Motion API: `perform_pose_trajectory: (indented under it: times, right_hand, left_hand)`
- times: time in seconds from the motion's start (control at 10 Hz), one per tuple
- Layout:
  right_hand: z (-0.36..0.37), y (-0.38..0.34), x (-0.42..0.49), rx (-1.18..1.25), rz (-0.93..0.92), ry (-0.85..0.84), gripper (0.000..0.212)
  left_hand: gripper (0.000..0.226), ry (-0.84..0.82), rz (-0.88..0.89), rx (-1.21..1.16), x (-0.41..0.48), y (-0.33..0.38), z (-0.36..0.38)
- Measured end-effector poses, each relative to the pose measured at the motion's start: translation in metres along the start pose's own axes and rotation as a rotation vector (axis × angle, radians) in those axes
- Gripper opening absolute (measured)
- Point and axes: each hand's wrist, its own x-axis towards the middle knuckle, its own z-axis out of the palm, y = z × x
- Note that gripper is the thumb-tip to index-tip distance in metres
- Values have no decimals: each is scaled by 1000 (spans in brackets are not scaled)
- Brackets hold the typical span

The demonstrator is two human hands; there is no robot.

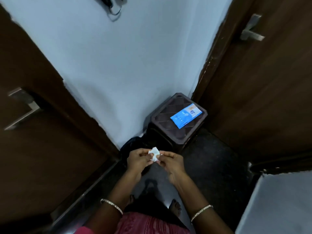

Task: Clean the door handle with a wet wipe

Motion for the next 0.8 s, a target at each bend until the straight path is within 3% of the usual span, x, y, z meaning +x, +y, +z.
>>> perform_pose_trajectory:
  times: [0.2,0.4,0.5,0.6,0.7,0.8]
  right_hand:
    - [81,55,46,-117,116,74,25]
    - [138,84,119,-107,151,138,30]
    - [137,90,149,-132,188,204,25]
    - [119,91,153,-171,196,168,22]
    - [98,95,142,-151,128,292,23]
    - [73,94,122,-159,61,398,21]
  left_hand:
    - [26,35,-179,20,72,-20,-69]
    - [25,-101,-368,53,155,-2,-107]
    - [34,-80,-402,131,179,7,-128]
    - [33,-37,-433,202,193,6,-140]
    - [40,-59,-460,192,187,4,-141]
    - [25,70,-328,95,179,-14,-132]
